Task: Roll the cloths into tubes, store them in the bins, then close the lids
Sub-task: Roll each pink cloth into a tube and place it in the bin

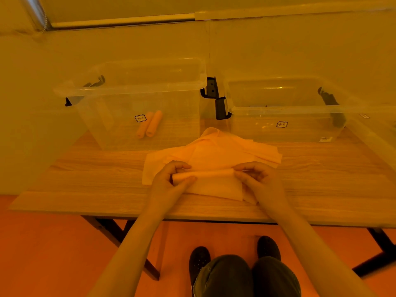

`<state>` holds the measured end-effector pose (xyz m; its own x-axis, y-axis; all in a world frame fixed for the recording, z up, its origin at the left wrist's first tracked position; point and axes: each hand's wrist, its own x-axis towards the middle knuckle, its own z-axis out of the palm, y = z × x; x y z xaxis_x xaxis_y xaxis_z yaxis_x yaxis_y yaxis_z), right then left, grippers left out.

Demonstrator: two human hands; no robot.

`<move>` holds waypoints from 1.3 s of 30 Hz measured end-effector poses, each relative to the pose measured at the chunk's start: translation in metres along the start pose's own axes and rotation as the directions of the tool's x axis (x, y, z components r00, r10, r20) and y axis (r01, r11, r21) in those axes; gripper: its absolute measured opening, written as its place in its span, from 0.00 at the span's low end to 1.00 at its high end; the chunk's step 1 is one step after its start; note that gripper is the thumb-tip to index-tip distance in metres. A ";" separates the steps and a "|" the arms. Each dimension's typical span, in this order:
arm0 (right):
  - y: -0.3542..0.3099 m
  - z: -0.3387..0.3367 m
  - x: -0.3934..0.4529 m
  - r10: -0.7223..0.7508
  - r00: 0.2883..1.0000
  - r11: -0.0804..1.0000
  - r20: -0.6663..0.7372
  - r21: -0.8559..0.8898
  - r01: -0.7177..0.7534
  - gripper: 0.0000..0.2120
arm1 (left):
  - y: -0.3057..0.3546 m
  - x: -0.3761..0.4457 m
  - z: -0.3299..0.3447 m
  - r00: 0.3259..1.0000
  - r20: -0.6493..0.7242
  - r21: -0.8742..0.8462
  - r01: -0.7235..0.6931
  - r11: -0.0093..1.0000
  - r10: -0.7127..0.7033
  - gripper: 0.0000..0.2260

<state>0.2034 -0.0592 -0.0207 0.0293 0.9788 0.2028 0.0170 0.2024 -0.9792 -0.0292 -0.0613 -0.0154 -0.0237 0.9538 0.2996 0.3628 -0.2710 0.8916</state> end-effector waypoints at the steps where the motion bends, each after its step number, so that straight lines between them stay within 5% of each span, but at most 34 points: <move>1: 0.000 0.000 0.000 0.008 1.000 1.000 -0.004 0.002 -0.008 0.06 | 0.000 0.000 0.000 1.000 0.008 -0.006 -0.006 1.000 0.006 0.10; 39: 0.001 -0.001 0.000 0.011 1.000 0.999 -0.023 -0.042 -0.012 0.07 | -0.008 0.003 -0.003 0.999 -0.030 -0.196 0.023 0.980 -0.030 0.11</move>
<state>0.2045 -0.0591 -0.0214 0.0526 0.9799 0.1926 0.0584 0.1895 -0.9801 -0.0346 -0.0563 -0.0207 -0.0627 0.9570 0.2832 0.1727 -0.2691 0.9475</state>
